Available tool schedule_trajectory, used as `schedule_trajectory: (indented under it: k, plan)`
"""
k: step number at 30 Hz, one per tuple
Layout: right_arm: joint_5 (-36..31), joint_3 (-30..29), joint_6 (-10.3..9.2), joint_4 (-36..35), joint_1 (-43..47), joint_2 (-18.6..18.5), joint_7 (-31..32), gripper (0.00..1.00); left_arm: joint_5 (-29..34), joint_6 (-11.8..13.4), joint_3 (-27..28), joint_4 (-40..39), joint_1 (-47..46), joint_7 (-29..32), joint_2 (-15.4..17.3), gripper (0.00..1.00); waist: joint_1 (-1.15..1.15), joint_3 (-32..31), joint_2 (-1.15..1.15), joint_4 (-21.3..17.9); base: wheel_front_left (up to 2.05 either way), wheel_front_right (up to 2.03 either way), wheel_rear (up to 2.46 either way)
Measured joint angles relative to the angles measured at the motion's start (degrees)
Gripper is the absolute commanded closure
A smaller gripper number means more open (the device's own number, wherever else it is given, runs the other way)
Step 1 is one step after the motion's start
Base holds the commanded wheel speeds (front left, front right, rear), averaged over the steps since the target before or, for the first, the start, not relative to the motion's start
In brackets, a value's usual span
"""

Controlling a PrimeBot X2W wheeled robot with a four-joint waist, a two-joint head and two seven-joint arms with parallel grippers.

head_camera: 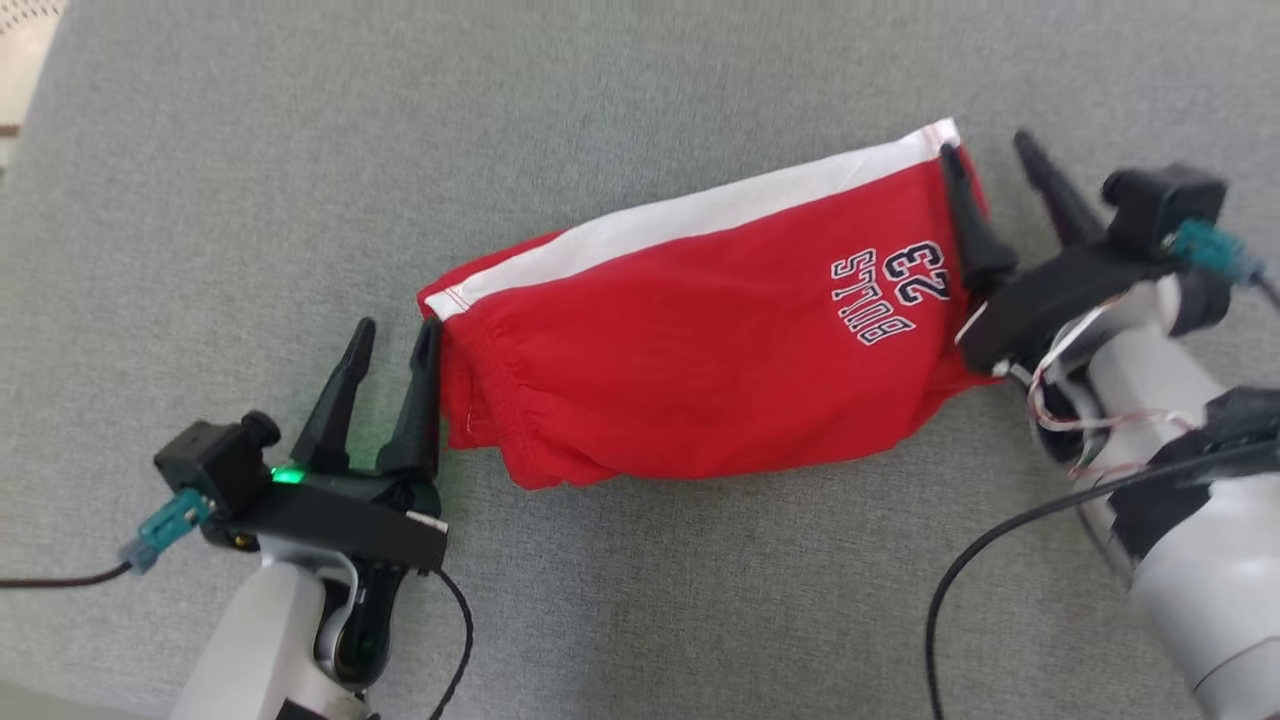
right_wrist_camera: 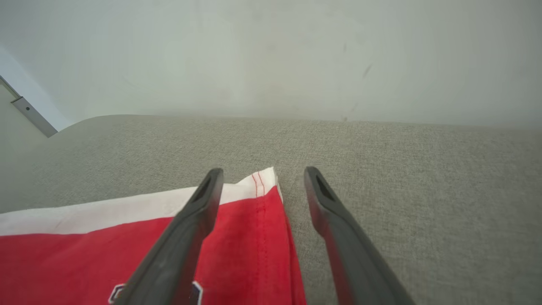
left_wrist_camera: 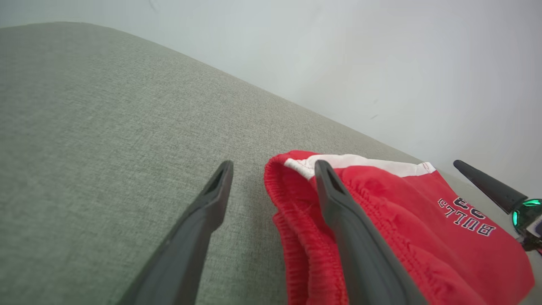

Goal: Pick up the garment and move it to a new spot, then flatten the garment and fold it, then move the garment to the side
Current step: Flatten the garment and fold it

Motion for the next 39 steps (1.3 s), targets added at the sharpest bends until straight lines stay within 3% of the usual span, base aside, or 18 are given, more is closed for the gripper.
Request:
schedule_trajectory:
  k: [10, 18, 30, 37, 38, 39]
  plan:
    - [-3.9, -7.0, 0.0, 0.1, 8.9, 3.7, 0.0, 0.0, 6.8, 0.0, 6.6, -1.2, 7.9, 0.0, -1.4, 0.0, -0.01, -6.0, -0.01, -0.2, 0.0, 0.0, 0.0]
    - [-6.6, -11.4, 0.0, 1.0, 13.9, 4.4, 0.0, 0.0, 9.3, 0.0, 10.2, -2.1, 12.6, 0.0, -2.1, 0.0, -0.01, -9.3, -0.01, 0.3, 0.0, 0.0, 0.0]
    - [-10.5, -17.9, 0.0, 9.3, 13.6, 4.8, 0.0, 0.0, 11.0, 0.0, 11.0, -2.8, 15.0, 0.0, -2.5, 0.0, 0.0, -9.4, -0.01, 4.2, 0.0, 0.0, 0.0]
    - [-11.2, -18.3, 0.0, 14.5, 11.2, 6.0, -0.1, 0.0, 11.8, 0.0, 10.7, -2.7, 15.0, 0.0, -2.6, 0.0, 0.0, -9.5, -0.01, 5.8, 0.0, 0.0, 0.0]
    - [-11.2, -18.1, 0.0, 15.0, 11.1, 6.2, -0.1, 0.18, 12.0, 0.0, 10.7, -2.7, 15.0, 0.0, -2.6, 0.0, 0.0, -9.5, -0.01, 5.9, 0.0, 0.0, 0.0]
    - [-11.2, -17.9, 0.0, 15.4, 11.1, 6.3, -0.1, 0.66, 12.0, 0.0, 10.7, -2.7, 15.1, 0.0, -2.6, 0.0, -0.01, -9.6, -0.01, 6.0, 0.0, 0.0, 0.0]
